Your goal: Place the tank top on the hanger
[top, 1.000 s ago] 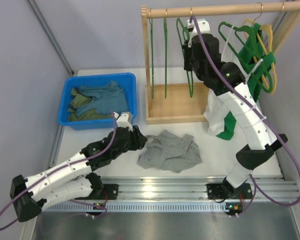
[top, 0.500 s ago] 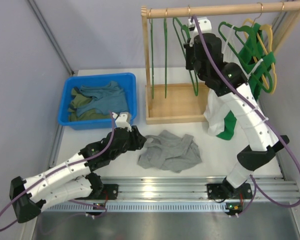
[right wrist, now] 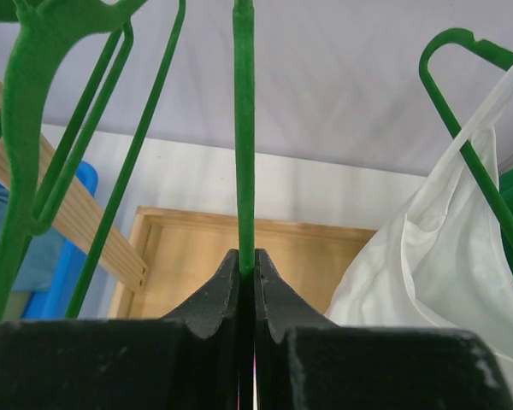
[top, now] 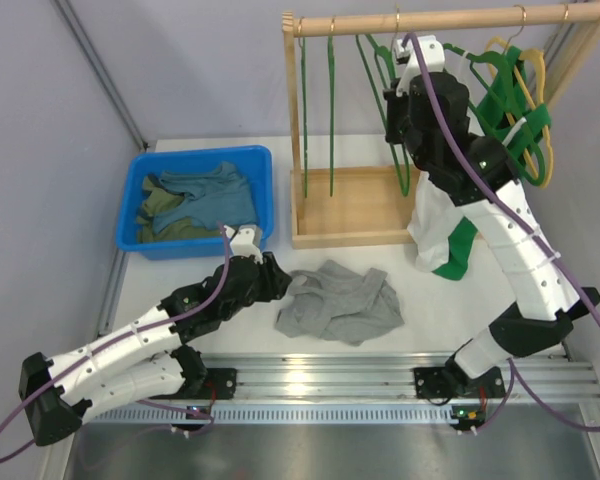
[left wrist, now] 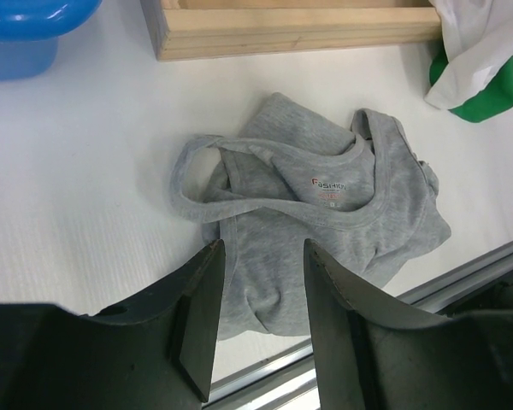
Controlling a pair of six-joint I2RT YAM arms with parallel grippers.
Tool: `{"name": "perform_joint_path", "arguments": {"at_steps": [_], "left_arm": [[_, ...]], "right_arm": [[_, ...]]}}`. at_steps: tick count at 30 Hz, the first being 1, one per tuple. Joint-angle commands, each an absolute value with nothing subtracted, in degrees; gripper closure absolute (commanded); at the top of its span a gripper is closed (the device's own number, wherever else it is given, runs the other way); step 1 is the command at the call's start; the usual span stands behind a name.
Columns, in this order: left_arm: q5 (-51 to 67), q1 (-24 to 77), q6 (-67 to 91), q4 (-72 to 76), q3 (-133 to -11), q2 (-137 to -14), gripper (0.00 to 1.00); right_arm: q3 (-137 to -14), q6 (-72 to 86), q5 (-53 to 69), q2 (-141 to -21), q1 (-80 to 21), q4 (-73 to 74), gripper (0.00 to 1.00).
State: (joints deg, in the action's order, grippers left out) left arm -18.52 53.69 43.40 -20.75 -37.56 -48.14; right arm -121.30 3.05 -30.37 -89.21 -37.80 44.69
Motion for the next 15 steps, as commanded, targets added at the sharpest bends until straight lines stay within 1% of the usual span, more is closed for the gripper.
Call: {"name": "perform_joint_path", "arguments": {"at_steps": [1,10,11,13,15], "left_arm": [[-20.5,53.5,43.9,-20.7,-37.4,-48.1,0.53],[-24.0,53.5,45.7,-22.1,-39.4,-54.0,0.52],[-24.5,53.4,45.9,-22.6,-39.9,-56.1,0.52],[-26.5,53.4,46.9,-23.4,-41.9,-58.6,0.53],[-27.8,53.4,48.2,-25.0,-43.3,-62.7,0.53]], "right_arm": [[-118.7,3.5,-31.2,-84.6,-37.4,41.5,1.0],[-106.5,7.9,-27.7,-73.3,-37.4,43.6,1.0],[-102.6,9.3,-26.8,-70.1,-37.4,43.6,1.0],[-98.5,10.7,-24.3,-65.0,-37.4,44.7,1.0],[-93.1,13.0,-21.7,-61.7,-37.4,46.0,1.0]]}}
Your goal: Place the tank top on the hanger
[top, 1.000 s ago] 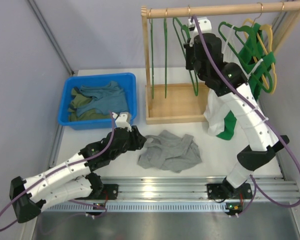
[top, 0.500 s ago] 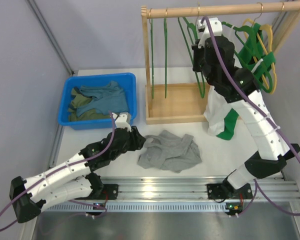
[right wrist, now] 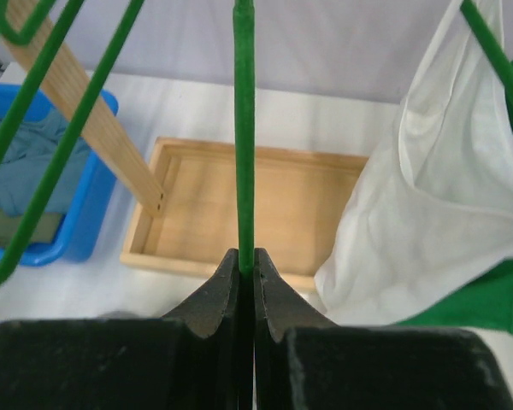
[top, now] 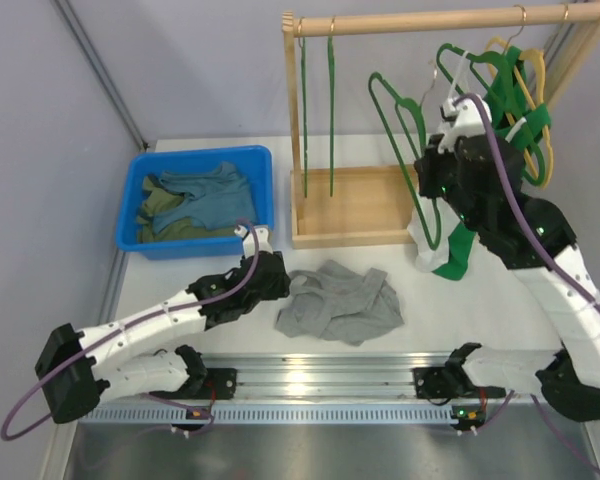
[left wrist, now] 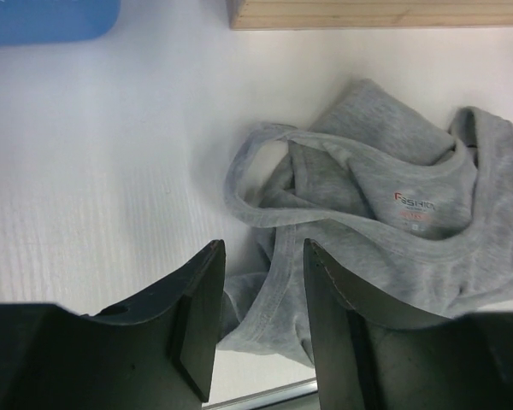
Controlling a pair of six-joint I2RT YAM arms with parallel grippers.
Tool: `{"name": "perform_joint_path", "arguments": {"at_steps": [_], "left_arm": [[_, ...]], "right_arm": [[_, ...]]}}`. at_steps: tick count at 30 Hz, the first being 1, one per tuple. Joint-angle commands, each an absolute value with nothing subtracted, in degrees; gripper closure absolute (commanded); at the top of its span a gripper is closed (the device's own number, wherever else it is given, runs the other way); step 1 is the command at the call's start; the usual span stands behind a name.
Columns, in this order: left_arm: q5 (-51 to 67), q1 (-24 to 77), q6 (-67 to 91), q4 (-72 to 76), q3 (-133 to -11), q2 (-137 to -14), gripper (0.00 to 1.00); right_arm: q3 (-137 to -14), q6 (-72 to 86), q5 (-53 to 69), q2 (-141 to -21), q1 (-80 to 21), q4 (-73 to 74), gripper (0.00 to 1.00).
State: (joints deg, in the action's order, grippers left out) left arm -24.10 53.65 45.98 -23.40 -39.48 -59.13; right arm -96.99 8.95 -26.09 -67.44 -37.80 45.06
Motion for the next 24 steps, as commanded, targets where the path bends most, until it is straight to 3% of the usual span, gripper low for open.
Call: {"name": "perform_joint_path", "arguments": {"at_steps": [1,13,24], "left_arm": [[-28.2,53.2,48.3,-25.3,-44.4,-64.1,0.55],[-23.4,48.3,47.2,-21.4,-46.8,-74.2,0.61],[-19.5,47.2,44.1,-17.7,-48.2,-79.4,0.61]], "right_arm": [[-91.2,13.6,-20.7,-60.0,-37.4,46.6,1.0],[-69.4,21.2,-8.7,-40.3,-37.4,53.6,1.0],[-62.1,22.7,-0.9,-36.0,-37.4,53.4,1.0]]}}
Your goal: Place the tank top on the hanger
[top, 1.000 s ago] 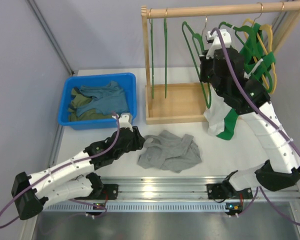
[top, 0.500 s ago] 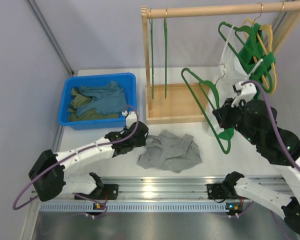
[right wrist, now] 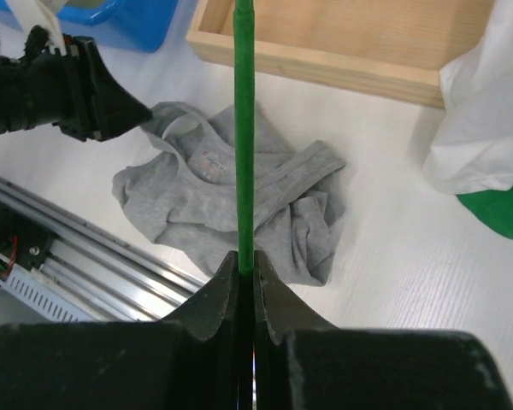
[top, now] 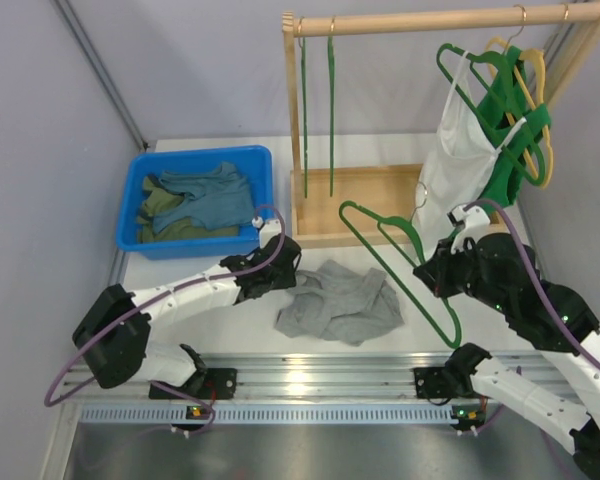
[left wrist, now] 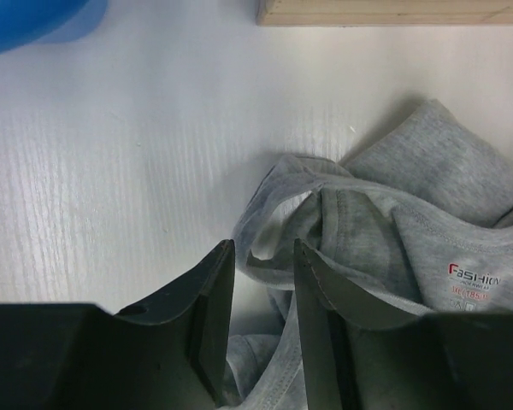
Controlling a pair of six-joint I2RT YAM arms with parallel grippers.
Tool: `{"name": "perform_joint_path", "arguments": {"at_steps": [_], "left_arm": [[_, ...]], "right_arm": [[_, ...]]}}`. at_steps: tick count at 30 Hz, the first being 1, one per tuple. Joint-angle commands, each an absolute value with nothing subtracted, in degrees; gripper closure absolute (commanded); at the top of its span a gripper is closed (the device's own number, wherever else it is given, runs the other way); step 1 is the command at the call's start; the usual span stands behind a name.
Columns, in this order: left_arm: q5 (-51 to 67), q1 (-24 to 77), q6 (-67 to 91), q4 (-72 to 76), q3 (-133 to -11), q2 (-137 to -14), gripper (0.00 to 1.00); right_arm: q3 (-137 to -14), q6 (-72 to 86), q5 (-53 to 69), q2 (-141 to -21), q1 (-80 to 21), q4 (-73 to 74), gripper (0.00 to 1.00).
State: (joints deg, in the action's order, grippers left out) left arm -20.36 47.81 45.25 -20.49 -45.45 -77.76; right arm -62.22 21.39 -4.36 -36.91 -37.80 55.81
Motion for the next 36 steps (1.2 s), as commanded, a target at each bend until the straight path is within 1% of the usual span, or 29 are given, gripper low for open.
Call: {"name": "perform_joint_path", "arguments": {"at_steps": [1,5,8,10,12,15,25,27,31,32,33,34,36], "left_arm": [[-19.7,47.0,44.1,-18.1,-48.9,-80.0,0.62],[-20.1,46.9,44.6,-20.0,-50.3,-82.8,0.68],[-20.5,46.8,44.9,-21.3,-50.8,-83.5,0.69],[-20.5,46.8,45.3,-22.3,-51.0,-83.3,0.69],[-20.5,46.8,45.4,-22.9,-50.9,-82.8,0.66],[-20.7,46.8,45.2,-23.8,-50.8,-82.3,0.65],[-20.1,46.6,45.1,-23.1,-50.0,-83.2,0.65],[-19.8,46.4,44.4,-21.9,-50.1,-83.5,0.67],[-18.9,46.1,42.5,-20.7,-51.2,-84.5,0.84],[-19.0,46.1,41.5,-20.7,-51.8,-84.5,0.93],[-19.0,46.1,40.9,-20.7,-52.0,-83.8,0.97],[-19.0,46.1,39.7,-20.6,-52.3,-83.4,0.99],[-18.9,46.1,38.3,-20.7,-53.0,-82.2,1.0]], "right_arm": [[-62.1,22.7,-0.6,-36.0,-37.4,53.5,1.0],[-62.8,22.3,1.4,-36.2,-37.4,53.4,1.0],[-63.1,21.9,2.4,-36.7,-37.4,53.8,1.0],[-63.3,21.8,2.5,-36.8,-37.4,54.3,1.0],[-63.3,21.4,2.6,-36.8,-37.5,54.4,1.0],[-63.3,21.4,2.6,-36.9,-37.4,54.3,1.0],[-62.5,21.4,3.6,-37.7,-37.4,53.6,1.0],[-62.6,21.3,4.3,-38.1,-37.4,53.7,1.0],[-63.2,20.1,6.8,-38.8,-37.4,54.3,1.0],[-63.3,20.0,7.9,-39.1,-37.4,54.8,1.0],[-63.3,19.6,8.4,-39.3,-37.4,55.2,1.0],[-63.3,19.3,8.9,-39.4,-37.5,55.4,1.0],[-62.9,19.1,10.0,-39.2,-37.4,56.0,1.0]]}}
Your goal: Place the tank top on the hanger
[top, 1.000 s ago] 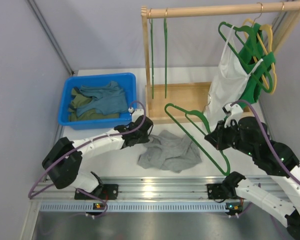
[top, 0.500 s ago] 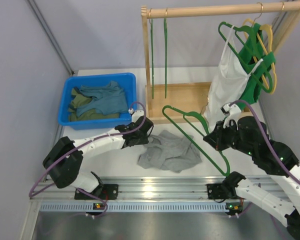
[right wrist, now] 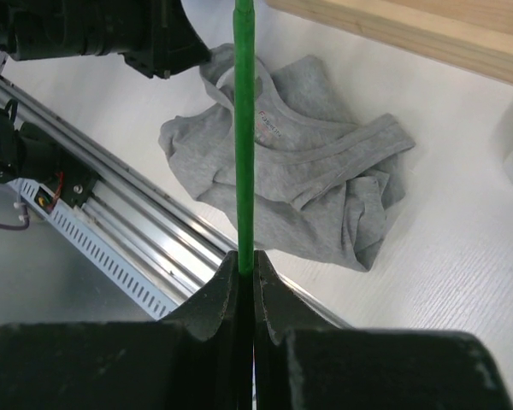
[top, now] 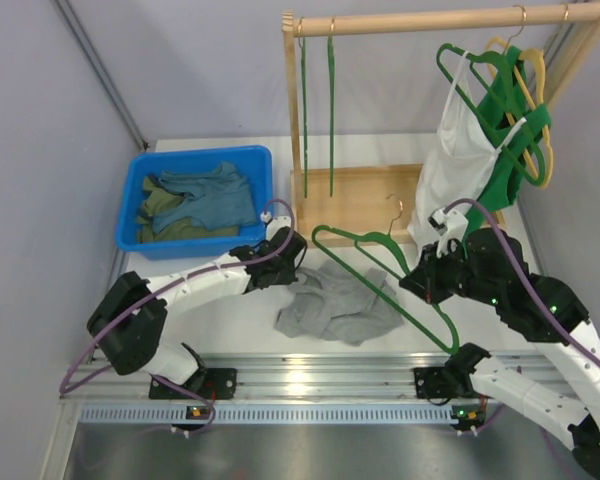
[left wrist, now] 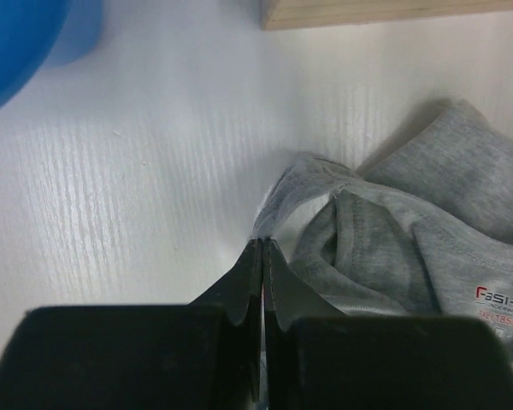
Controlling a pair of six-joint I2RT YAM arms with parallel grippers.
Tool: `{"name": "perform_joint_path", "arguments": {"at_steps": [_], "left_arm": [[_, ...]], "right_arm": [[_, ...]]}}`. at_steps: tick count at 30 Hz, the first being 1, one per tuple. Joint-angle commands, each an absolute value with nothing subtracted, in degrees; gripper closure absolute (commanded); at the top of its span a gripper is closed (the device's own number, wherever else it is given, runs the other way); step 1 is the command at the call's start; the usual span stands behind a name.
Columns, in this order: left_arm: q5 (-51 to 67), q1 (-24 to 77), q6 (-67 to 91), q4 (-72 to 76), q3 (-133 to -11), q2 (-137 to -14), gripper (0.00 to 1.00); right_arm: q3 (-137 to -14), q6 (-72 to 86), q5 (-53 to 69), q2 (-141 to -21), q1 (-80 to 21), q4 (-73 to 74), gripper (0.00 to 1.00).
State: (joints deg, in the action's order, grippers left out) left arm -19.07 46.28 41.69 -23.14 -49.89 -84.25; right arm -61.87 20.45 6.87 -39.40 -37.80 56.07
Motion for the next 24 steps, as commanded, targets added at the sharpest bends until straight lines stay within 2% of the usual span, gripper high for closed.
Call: {"name": "perform_joint_path", "arguments": {"at_steps": [1,15,24], "left_arm": [[-18.9,46.1,37.4,-21.4,-53.3,-81.8,1.0],[-17.8,46.1,33.8,-26.2,-56.2,-76.8,1.0],[-16.2,46.2,30.8,-27.0,-56.3,-73.3,1.0]], "right_arm": [[-62.8,18.7,10.5,-39.2,-37.4,56.1,1.0],[-60.9,15.7,15.2,-39.6,-37.4,58.6,1.0],[-58.2,13.7,16.9,-42.7,-37.4,53.4,1.0]]}}
